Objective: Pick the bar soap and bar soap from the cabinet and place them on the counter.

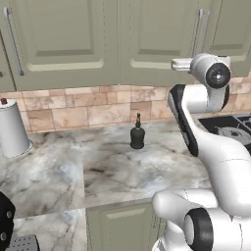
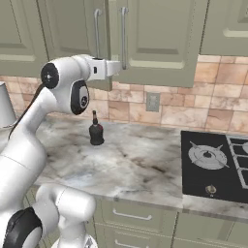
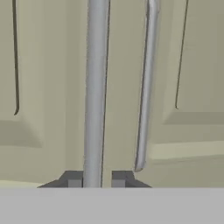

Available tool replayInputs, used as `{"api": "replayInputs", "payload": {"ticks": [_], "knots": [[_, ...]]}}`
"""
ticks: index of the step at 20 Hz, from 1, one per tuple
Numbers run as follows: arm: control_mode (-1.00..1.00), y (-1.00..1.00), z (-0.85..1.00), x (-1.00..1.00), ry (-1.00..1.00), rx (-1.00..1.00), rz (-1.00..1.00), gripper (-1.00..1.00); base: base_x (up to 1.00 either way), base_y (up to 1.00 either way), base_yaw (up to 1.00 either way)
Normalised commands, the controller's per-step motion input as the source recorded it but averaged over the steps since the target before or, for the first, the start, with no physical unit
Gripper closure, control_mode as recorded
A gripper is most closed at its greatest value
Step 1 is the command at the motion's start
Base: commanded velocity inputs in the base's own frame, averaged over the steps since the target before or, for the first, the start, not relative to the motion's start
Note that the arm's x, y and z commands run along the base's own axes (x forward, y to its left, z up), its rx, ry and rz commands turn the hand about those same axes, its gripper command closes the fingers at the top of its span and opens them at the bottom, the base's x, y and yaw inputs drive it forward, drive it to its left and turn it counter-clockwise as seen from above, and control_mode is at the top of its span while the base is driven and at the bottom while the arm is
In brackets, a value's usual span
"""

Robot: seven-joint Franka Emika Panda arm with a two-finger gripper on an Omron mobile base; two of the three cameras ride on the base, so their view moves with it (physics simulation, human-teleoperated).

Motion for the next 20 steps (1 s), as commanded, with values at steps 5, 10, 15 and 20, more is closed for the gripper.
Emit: {"api": "replayInputs", "payload": {"ticks": [5, 10, 15, 20], "knots": [[-1.00, -0.10, 0.34, -0.80, 0.08, 0.07, -0.09, 1.00, 0.00, 0.00, 0.00], [-1.00, -0.02, 0.29, -0.80, 0.06, 0.04, -0.09, 1.00, 0.00, 0.00, 0.00], [-1.00, 0.02, 0.14, -0.76, 0.01, 0.00, -0.09, 1.00, 0.00, 0.00, 0.00], [-1.00, 0.14, 0.09, -0.74, 0.00, 0.00, -0.10, 1.00, 0.00, 0.00, 0.00]]}}
